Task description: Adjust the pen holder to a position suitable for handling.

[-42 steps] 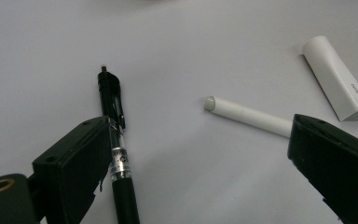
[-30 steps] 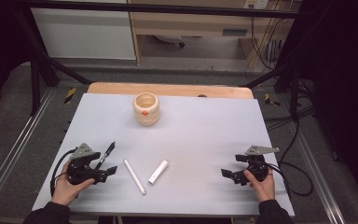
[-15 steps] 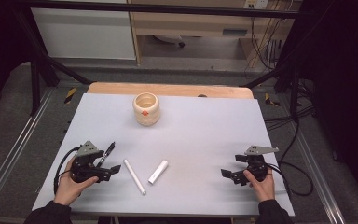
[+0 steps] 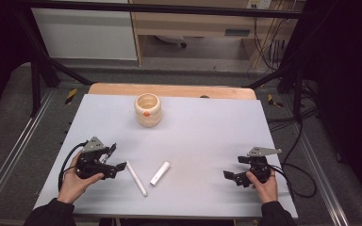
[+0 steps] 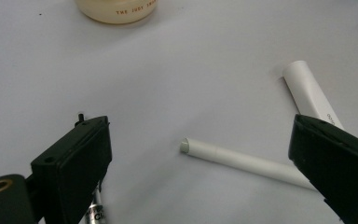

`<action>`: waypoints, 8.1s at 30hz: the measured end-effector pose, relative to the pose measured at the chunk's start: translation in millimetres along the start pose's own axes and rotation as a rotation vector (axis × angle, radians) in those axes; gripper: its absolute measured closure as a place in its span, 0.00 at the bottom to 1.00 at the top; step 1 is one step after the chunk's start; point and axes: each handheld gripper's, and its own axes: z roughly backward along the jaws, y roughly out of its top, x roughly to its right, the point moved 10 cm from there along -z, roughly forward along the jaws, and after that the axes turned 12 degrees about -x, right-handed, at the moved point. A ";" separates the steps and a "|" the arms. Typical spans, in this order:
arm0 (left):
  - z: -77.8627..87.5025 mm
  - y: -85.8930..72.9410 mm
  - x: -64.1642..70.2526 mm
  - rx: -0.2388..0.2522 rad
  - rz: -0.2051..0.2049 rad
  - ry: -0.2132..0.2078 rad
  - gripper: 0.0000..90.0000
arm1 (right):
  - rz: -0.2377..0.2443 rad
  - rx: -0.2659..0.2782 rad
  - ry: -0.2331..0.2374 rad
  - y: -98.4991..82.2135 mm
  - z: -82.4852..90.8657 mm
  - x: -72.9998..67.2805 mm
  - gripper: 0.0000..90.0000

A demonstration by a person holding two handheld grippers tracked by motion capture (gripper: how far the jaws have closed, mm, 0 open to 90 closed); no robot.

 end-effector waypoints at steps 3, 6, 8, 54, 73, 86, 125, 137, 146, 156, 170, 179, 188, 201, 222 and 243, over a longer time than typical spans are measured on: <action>-2.2 4.8 1.6 -0.007 -0.006 0.003 0.06 | 0.000 0.000 -0.002 -0.1 0.0 0.2 0.01; -3.8 9.9 4.0 -0.011 -0.018 0.003 0.06 | 0.001 0.000 -0.004 -0.1 -0.1 0.4 0.01; -4.4 13.3 5.4 -0.014 -0.023 0.005 0.06 | 0.001 0.000 -0.004 0.0 0.1 0.4 0.01; -29.6 97.8 16.1 -0.033 -0.082 0.038 0.07 | 0.006 -0.014 -0.017 -1.6 -1.3 1.5 0.01; -42.1 123.4 7.7 -0.046 -0.074 0.067 0.09 | 0.011 -0.018 -0.020 -2.1 -2.6 1.7 0.01; -51.3 145.8 3.8 -0.055 -0.080 0.090 0.12 | 0.015 -0.021 -0.021 -2.5 -2.6 1.8 0.01; -77.5 182.0 -31.9 -0.040 -0.034 0.156 0.41 | 0.016 -0.025 -0.027 -3.1 -3.4 2.0 0.01; -93.3 181.0 -38.6 -0.071 -0.078 0.186 0.56 | 0.018 -0.025 -0.026 -3.1 -3.3 1.8 0.01; -101.5 181.2 -39.2 -0.079 -0.122 0.199 0.64 | 0.017 -0.026 -0.023 -3.2 -3.4 1.5 0.01; -102.0 180.1 -38.0 -0.085 -0.157 0.201 0.74 | 0.015 -0.027 -0.022 -3.3 -3.5 1.2 0.01; -100.4 172.7 -29.5 -0.114 -0.188 0.178 0.83 | 0.020 -0.026 -0.020 -3.3 -3.9 1.1 0.01; -96.4 170.7 -27.0 -0.122 -0.169 0.155 0.84 | 0.021 -0.026 -0.021 -3.3 -3.8 1.1 0.01; -85.8 172.9 -20.8 -0.106 -0.173 0.134 0.88 | 0.017 -0.028 -0.022 -3.4 -3.6 1.3 0.01; -71.0 172.0 0.7 -0.096 -0.203 0.100 0.89 | 0.022 -0.029 -0.021 -3.4 -4.0 1.4 0.01; -61.8 160.4 63.4 -0.075 -0.257 0.014 0.90 | 0.021 -0.025 -0.019 -3.3 -3.7 0.6 0.01; -88.9 145.6 103.8 -0.116 -0.299 -0.087 0.90 | 0.019 -0.030 -0.015 -3.7 -4.3 -0.1 0.01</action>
